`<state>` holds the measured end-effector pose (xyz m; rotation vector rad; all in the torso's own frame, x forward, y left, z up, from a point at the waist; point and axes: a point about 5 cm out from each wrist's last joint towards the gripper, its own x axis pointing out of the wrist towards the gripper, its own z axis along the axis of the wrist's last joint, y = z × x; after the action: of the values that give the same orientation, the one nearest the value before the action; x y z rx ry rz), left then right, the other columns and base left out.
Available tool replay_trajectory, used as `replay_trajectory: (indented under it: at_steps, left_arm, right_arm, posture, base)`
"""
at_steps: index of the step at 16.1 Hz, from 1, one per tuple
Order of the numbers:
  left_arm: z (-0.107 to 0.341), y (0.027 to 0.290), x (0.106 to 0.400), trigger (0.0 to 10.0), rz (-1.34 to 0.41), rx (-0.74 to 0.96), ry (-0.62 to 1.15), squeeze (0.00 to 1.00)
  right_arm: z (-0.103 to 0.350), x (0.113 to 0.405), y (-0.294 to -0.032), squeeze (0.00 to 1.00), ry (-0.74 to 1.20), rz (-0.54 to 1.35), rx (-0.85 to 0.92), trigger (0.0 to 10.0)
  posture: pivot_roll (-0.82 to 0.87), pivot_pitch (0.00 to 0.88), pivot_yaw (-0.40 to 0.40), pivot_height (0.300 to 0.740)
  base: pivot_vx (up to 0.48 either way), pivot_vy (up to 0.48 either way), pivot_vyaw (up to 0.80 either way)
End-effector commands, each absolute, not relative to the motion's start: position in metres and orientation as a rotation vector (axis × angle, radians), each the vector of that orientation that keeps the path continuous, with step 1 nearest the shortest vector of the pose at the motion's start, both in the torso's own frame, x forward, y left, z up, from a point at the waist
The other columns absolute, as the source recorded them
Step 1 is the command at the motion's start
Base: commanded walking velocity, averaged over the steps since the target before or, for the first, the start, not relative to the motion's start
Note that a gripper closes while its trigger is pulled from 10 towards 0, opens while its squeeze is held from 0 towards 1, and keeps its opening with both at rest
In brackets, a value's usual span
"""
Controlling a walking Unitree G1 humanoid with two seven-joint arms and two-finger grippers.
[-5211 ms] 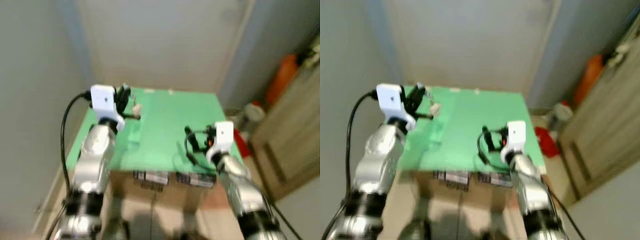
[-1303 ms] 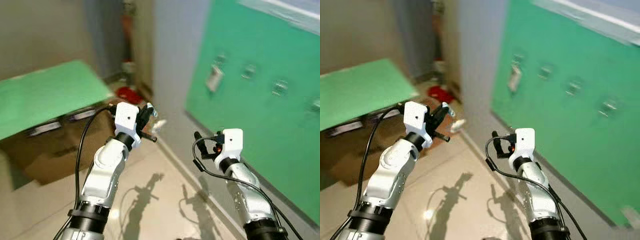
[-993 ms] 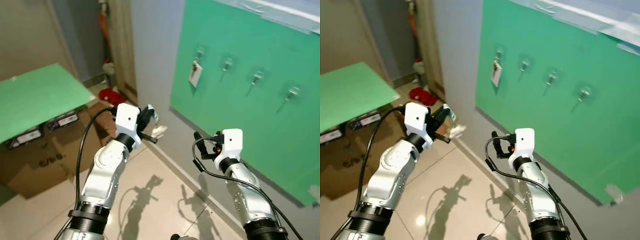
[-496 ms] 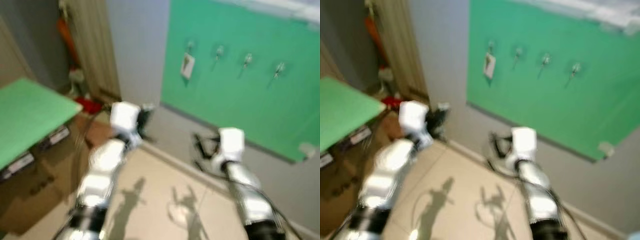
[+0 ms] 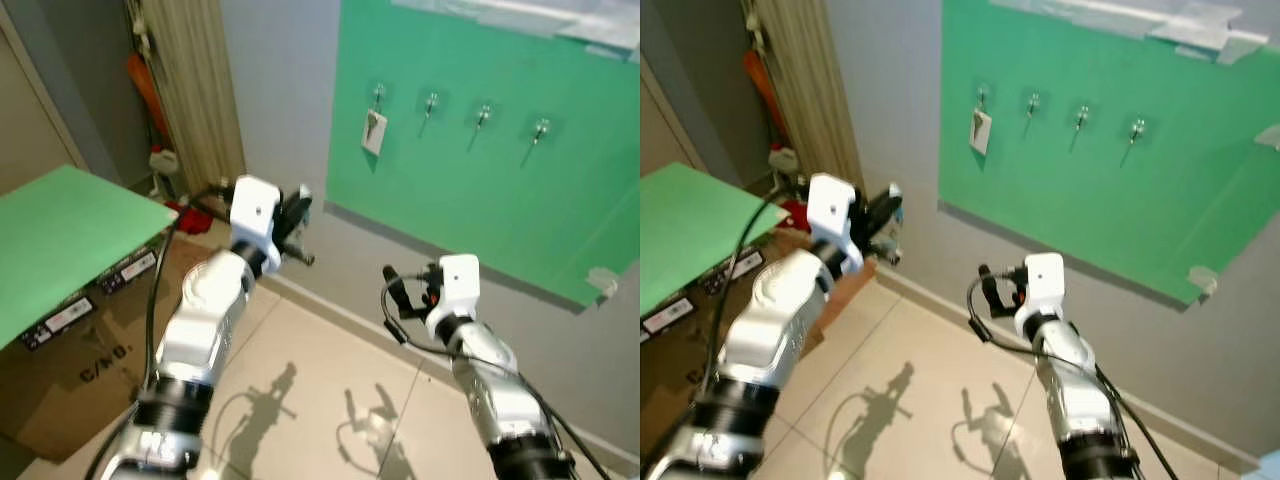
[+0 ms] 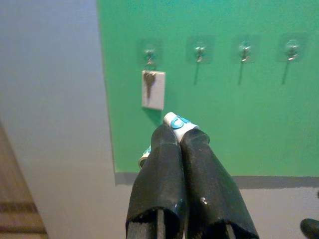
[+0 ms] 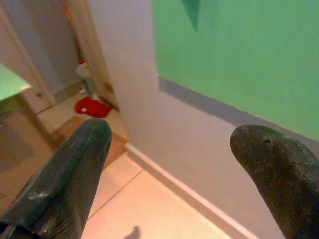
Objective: Hang keys on a hook
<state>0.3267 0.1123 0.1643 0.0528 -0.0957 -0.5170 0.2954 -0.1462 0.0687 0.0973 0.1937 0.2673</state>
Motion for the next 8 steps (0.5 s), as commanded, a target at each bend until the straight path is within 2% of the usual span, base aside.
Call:
replay_trajectory:
  at_steps: [1, 5, 8]
  left_arm:
    - [0.168, 0.111, 0.330, 0.0, -0.547, 0.065, -0.086, 0.00]
    - [0.179, 0.112, 0.337, 0.0, -0.561, 0.044, -0.077, 0.00]
    - [0.188, 0.106, 0.341, 0.0, -0.664, -0.004, -0.078, 0.00]
  right_arm:
    - [0.089, 0.304, -0.146, 0.00, 0.136, 0.293, 0.100, 10.0]
    - [0.106, 0.310, -0.143, 0.00, 0.100, 0.364, 0.085, 10.0]
    - [0.111, 0.311, -0.143, 0.00, 0.109, 0.404, 0.089, 10.0]
  posture:
    - [0.02, 0.000, 0.018, 0.740]
    - [0.02, 0.000, 0.025, 0.740]
    - [0.02, 0.000, 0.014, 0.740]
  base:
    - [0.000, 0.000, 0.00]
    - [0.000, 0.000, 0.00]
    - [0.000, 0.000, 0.00]
